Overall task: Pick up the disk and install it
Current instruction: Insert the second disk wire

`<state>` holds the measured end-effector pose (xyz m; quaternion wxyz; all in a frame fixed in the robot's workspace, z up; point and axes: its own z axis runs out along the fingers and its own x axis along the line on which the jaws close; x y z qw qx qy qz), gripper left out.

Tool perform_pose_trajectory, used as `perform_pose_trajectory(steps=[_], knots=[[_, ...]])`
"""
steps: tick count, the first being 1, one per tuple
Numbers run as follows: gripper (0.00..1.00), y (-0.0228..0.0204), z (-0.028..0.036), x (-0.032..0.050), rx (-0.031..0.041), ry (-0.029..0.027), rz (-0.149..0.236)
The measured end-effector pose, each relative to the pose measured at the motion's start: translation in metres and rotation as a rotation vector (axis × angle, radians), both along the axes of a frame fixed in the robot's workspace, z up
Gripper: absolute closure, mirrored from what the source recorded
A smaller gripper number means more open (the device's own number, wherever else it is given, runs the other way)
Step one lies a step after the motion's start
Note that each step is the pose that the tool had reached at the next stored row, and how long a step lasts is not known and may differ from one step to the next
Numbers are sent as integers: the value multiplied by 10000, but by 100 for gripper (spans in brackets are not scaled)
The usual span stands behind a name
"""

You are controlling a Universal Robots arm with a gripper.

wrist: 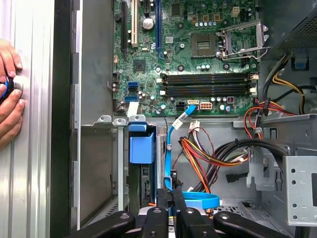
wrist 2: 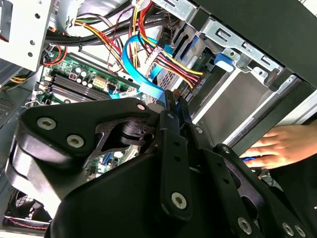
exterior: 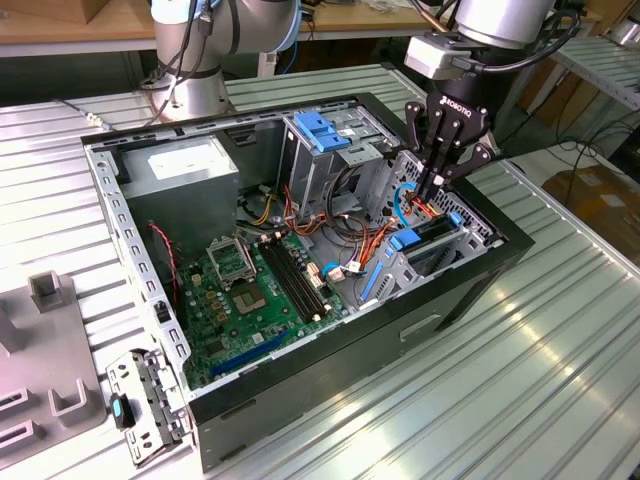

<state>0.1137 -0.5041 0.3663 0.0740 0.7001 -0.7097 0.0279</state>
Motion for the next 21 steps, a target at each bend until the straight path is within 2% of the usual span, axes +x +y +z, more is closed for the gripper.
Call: perform_pose_trajectory(steps=[8, 10, 13, 15, 16, 18, 21], knots=[[84, -3, 0, 0, 5, 0, 0], [84, -12, 0, 0, 40, 0, 0], [84, -43, 0, -5, 169, 0, -1], [84, -97, -1, -24, 371, -5, 0], [84, -125, 0, -29, 427, -8, 2], [84, -171, 0, -39, 504, -16, 5], [84, -214, 0, -59, 534, -70, 44]])
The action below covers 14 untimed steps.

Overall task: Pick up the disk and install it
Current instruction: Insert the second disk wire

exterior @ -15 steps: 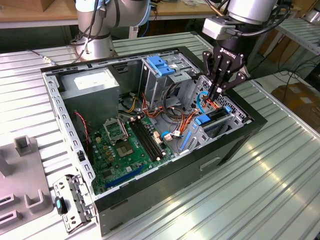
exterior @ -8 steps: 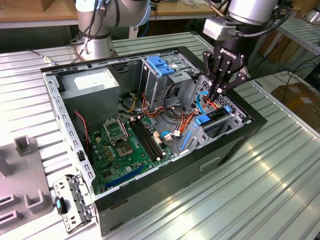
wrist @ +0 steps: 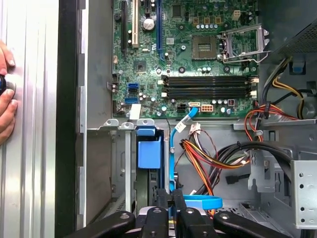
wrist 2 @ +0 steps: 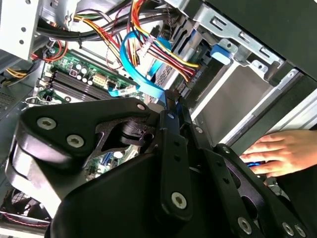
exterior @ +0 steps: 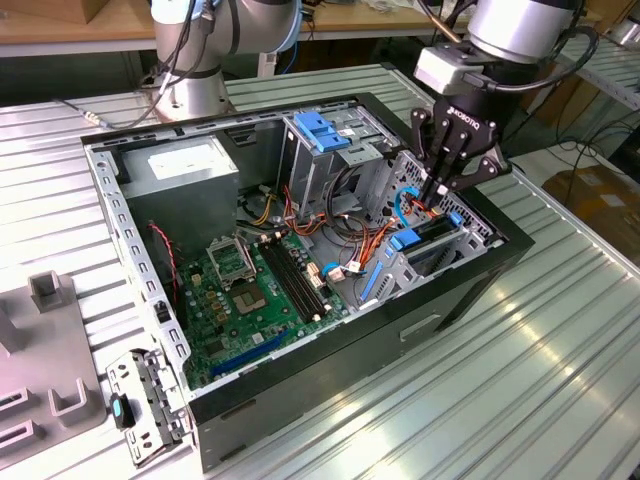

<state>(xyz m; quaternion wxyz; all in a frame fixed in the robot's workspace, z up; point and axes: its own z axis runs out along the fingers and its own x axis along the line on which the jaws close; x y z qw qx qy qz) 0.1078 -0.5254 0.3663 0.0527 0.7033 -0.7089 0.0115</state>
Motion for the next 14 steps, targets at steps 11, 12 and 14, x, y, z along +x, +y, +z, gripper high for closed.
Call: perform_pose_trajectory(steps=[11, 12, 14], knots=[[84, -80, -30, -76, 89, -452, 137], [84, -93, -34, -83, 112, -471, 142], [84, -123, -43, -97, 164, -506, 151]])
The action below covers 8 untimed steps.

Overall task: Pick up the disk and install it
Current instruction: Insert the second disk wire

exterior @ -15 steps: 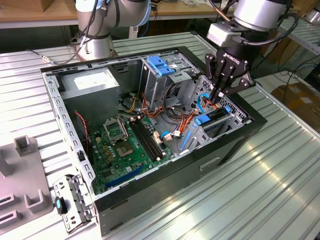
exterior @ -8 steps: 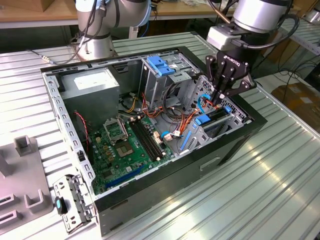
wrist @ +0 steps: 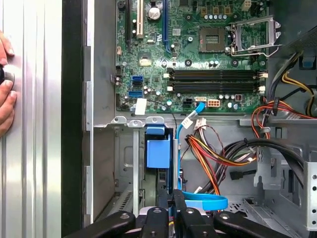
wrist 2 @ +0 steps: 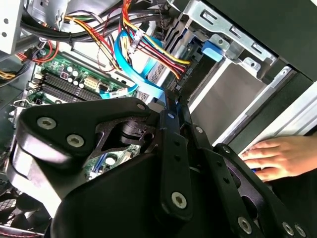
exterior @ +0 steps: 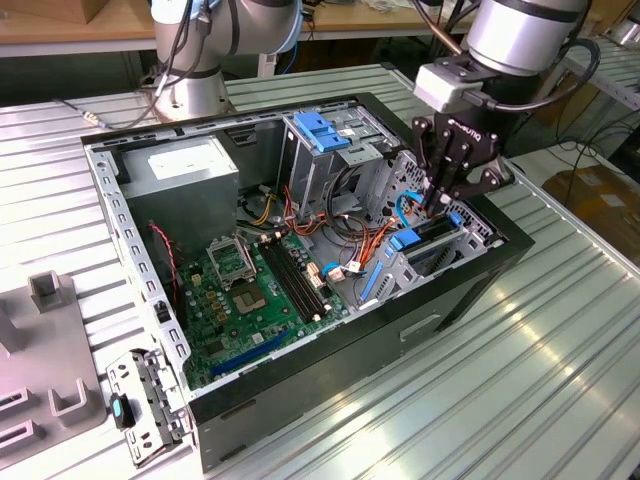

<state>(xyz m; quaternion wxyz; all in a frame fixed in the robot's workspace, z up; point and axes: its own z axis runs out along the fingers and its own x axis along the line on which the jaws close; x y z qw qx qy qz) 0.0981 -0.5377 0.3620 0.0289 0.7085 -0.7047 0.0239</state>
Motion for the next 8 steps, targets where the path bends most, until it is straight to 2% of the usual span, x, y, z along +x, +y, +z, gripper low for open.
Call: perform_pose_trajectory(steps=[2, 4, 8], knots=[[84, -42, -8, -11, 98, -37, 2], [84, -94, -12, -14, 302, -67, 3], [84, -152, -20, -19, 615, -93, 0]])
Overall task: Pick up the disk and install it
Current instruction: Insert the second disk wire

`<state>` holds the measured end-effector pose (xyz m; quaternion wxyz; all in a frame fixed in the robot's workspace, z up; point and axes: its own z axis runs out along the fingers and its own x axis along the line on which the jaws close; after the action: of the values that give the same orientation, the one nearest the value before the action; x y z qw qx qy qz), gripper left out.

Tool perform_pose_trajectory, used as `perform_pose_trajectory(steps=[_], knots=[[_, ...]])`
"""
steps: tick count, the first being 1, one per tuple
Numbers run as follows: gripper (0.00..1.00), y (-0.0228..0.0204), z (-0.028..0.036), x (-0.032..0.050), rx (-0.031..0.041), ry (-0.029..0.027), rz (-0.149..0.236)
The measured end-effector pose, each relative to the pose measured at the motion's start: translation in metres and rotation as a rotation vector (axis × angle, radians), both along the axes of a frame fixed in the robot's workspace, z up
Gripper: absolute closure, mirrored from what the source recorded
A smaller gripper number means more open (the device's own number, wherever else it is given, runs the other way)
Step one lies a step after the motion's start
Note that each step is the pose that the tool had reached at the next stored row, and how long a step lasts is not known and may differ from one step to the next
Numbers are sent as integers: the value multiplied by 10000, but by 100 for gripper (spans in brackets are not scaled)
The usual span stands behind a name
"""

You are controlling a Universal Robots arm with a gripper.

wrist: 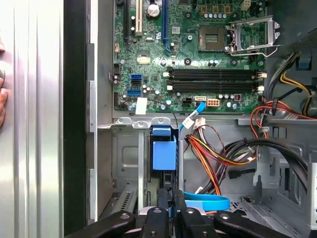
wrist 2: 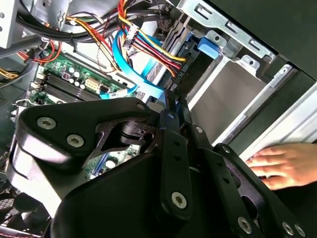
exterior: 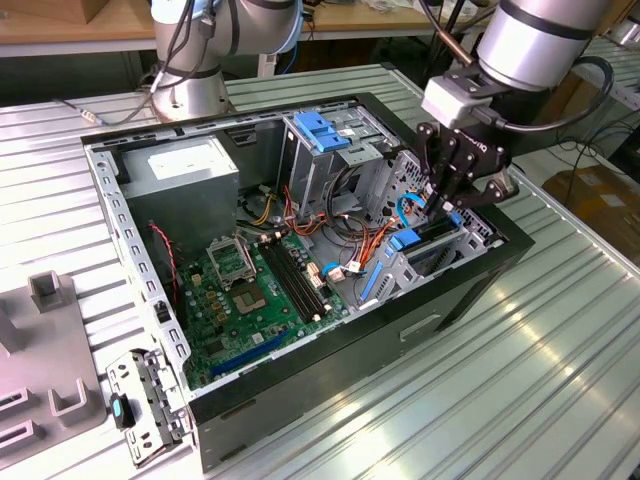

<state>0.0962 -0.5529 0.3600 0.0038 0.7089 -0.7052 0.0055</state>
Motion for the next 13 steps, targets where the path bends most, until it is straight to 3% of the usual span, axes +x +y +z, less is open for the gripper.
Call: perform_pose_trajectory(steps=[1, 3, 13], knots=[[84, -2, -5, 0, 55, 0, -1], [84, -1, -16, 0, 92, 0, 0], [84, -2, -58, 9, 93, 1, 0]])
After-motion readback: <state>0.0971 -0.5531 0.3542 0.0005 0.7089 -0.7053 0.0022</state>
